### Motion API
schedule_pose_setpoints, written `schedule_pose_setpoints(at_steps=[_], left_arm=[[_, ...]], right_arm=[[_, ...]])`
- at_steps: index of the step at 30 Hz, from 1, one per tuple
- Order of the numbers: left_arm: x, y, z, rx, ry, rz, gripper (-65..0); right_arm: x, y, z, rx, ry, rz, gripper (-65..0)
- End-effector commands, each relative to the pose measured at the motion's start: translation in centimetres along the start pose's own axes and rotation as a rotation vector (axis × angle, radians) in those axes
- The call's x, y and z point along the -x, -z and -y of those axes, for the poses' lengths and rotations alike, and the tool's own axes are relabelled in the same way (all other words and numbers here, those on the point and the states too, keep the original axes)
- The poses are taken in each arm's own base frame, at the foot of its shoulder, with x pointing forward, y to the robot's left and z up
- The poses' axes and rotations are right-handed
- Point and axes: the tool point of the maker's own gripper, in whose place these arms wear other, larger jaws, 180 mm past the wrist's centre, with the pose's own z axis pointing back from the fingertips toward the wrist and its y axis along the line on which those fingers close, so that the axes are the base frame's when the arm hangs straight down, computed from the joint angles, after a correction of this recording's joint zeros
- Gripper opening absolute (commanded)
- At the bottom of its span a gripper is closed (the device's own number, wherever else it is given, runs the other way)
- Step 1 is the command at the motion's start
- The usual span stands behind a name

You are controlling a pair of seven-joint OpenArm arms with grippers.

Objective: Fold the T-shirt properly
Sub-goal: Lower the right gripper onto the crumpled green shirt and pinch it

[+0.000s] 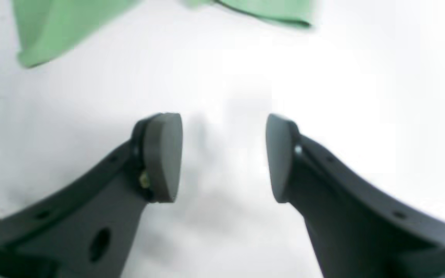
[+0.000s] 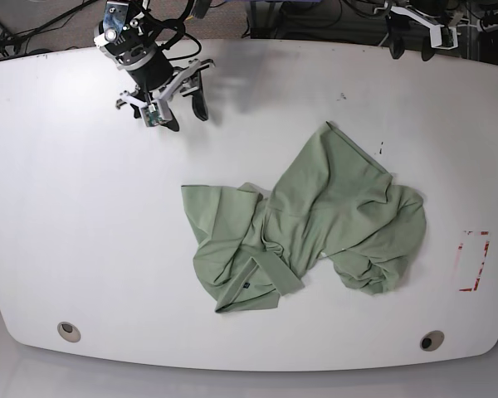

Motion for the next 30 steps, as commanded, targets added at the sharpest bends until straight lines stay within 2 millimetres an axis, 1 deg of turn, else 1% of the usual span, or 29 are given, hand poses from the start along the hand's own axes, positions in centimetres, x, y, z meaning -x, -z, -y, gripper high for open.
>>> schedule_pose_setpoints(at_steps=[1, 2, 3, 6, 9, 11, 12, 15, 19, 23, 28, 30], left_arm=[[-0.9, -0.3, 0.0, 0.003, 0.005, 0.034, -27.6], [-1.1, -0.2, 0.0, 0.003, 0.005, 0.039, -27.6], [-1.4, 0.1, 0.0, 0.003, 0.005, 0.049, -27.6], [-2.4, 0.9, 0.1, 0.005, 0.01, 0.084, -27.6], [-3.0, 1.3, 0.1, 0.006, 0.012, 0.102, -27.6], [-3.1, 1.4, 0.0, 0.006, 0.014, 0.107, -27.6], [-3.3, 1.4, 0.0, 0.005, 0.016, 0.111, -27.6], [-4.0, 1.7, -0.5, -0.006, 0.025, 0.133, -27.6], [-4.1, 1.8, -0.5, -0.007, 0.025, 0.137, -27.6], [-4.6, 2.1, -0.6, -0.008, 0.027, 0.154, -27.6], [-4.7, 2.1, -0.6, -0.008, 0.027, 0.155, -27.6], [-4.6, 2.2, -0.6, -0.008, 0.027, 0.154, -27.6]], right_arm=[[-1.8, 0.7, -1.2, -0.056, -0.039, 0.028, -31.4], [-2.0, 1.1, -1.6, -0.073, -0.053, 0.017, -31.4], [-2.6, 1.5, -1.7, -0.085, -0.071, 0.016, -31.4], [-3.9, 3.1, -2.0, -0.114, -0.117, -0.008, -31.4], [-4.9, 4.2, -2.4, -0.133, -0.14, -0.023, -31.4], [-5.3, 5.1, -2.7, -0.148, -0.151, -0.033, -31.4], [-5.6, 5.8, -2.8, -0.163, -0.16, -0.038, -31.4], [-6.1, 7.4, -3.2, -0.192, -0.173, -0.058, -31.4], [-6.3, 9.3, -4.2, -0.233, -0.141, -0.071, -31.4], [-6.2, 10.8, -4.6, -0.26, -0.123, -0.092, -31.4], [-5.5, 12.4, -5.8, -0.303, -0.079, -0.123, -31.4], [-5.1, 13.0, -6.0, -0.317, -0.068, -0.139, -31.4]])
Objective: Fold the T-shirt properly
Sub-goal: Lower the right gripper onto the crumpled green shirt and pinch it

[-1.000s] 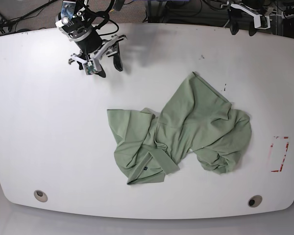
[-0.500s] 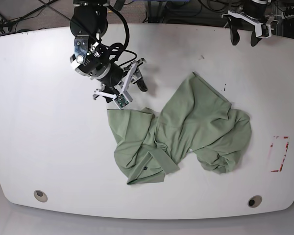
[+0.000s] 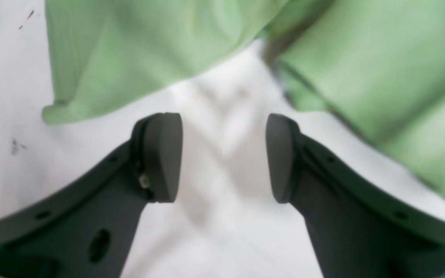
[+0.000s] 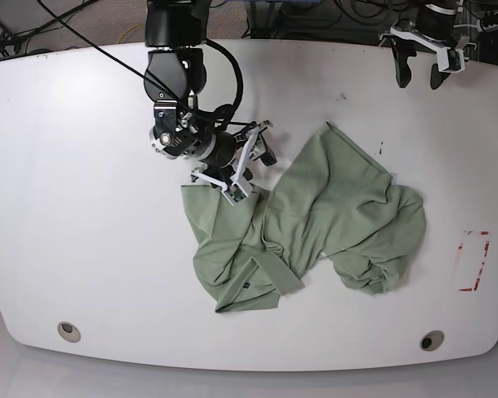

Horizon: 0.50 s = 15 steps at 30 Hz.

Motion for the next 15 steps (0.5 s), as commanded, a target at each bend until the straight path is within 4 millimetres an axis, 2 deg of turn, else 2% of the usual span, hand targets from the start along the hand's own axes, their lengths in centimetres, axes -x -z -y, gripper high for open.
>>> schedule_pose_setpoints(at_steps=[1, 6, 15], left_arm=[[-0.7, -0.3, 0.0, 0.004, 0.01, 0.027, -27.6], [-0.7, -0.3, -0.1, 0.002, 0.011, 0.026, -27.6], [-0.7, -0.3, -0.1, 0.002, 0.011, 0.026, -27.6]], right_arm=[[-1.6, 0.6, -0.4, -0.033, 0.003, 0.045, -31.4], [-2.2, 2.2, -1.4, -0.13, 0.101, 0.071, -31.4], [-4.1, 4.0, -1.0, -0.185, 0.168, 0.128, -31.4]])
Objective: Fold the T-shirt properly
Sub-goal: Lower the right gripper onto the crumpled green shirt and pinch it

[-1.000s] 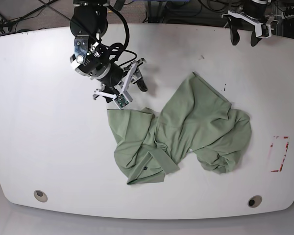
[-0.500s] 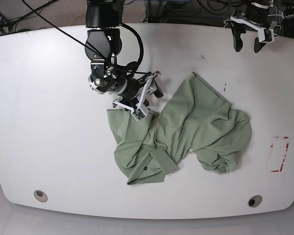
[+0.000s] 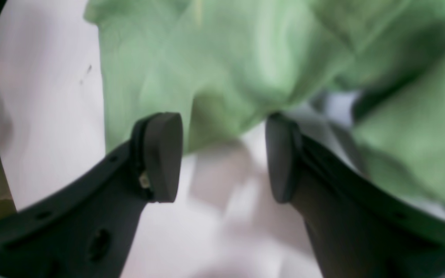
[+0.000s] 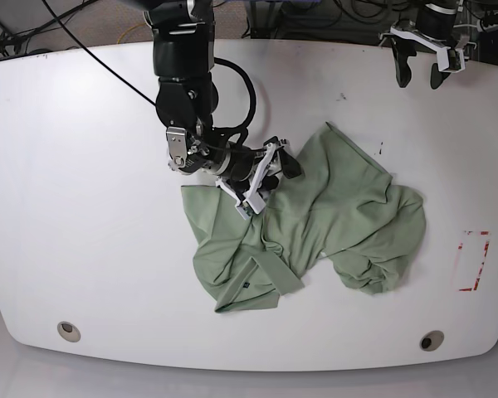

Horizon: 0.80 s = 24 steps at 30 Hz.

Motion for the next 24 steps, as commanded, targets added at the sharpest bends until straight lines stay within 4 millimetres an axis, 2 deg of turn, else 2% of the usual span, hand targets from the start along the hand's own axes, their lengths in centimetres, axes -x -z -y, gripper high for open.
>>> schedule_pose_setpoints(at_steps=[1, 11, 16, 19, 22, 24], left_arm=[[-0.8, -0.3, 0.0, 0.003, 0.01, 0.029, -27.6], [-0.8, -0.3, 0.0, 0.003, 0.009, 0.03, -27.6], [-2.3, 0.8, 0.0, 0.004, 0.01, 0.081, -27.6], [-3.3, 1.4, -0.6, -0.011, 0.017, 0.113, -27.6], [-4.3, 1.8, -1.4, -0.034, 0.029, 0.136, -27.6], [-4.7, 2.6, -1.5, -0.037, 0.028, 0.128, -27.6]], right_arm=[[-2.3, 0.2, -0.2, -0.016, -0.01, 0.065, -31.4], [-4.3, 0.8, 2.0, 0.061, 0.087, 0.152, -31.4], [-4.9, 0.7, 2.5, 0.087, 0.104, 0.187, -31.9], [-5.0, 0.6, 2.5, 0.09, 0.103, 0.19, -42.6], [-5.8, 0.1, 2.3, 0.094, 0.085, 0.211, -64.5], [-5.8, -0.2, 2.2, 0.097, 0.075, 0.203, -65.0]])
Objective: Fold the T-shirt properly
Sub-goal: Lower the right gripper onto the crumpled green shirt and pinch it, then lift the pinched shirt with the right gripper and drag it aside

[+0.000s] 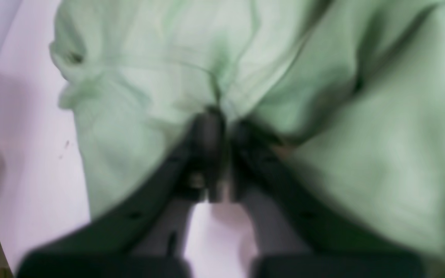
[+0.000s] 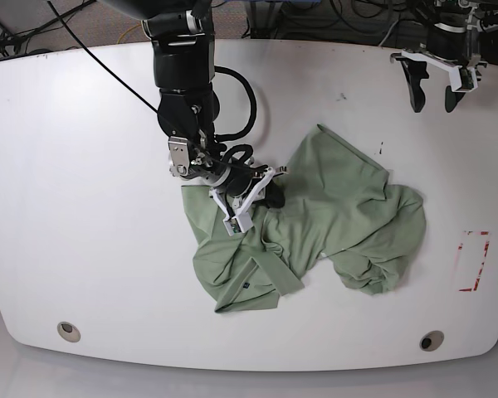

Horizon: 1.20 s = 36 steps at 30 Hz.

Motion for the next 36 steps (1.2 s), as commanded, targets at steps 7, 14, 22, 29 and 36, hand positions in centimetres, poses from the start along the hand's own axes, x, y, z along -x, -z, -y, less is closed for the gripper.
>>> schedule_pose_setpoints(at_steps=[7, 14, 22, 29, 36], left_arm=[[-3.3, 2.7, -2.0, -0.051, 0.018, 0.037, -27.6], [-5.5, 4.6, -2.9, -0.077, 0.007, 0.056, -27.6], [-8.2, 7.9, -2.6, -0.074, -0.019, 0.025, -27.5], [-10.2, 10.8, -2.0, -0.059, -0.065, -0.015, -27.5], [-9.2, 14.4, -0.5, -0.02, -0.14, -0.077, -27.5]], right_arm=[[-4.2, -3.3, -2.0, 0.002, -0.11, 0.104, -65.0], [-4.6, -7.8, -2.1, 0.066, -0.214, 0.124, -65.0], [-4.2, -13.0, -1.2, 0.12, -0.297, 0.154, -65.0], [-3.4, -18.1, 1.2, 0.162, -0.236, 0.2, -65.0], [-2.5, -21.9, 3.6, 0.211, -0.188, 0.212, -65.0]])
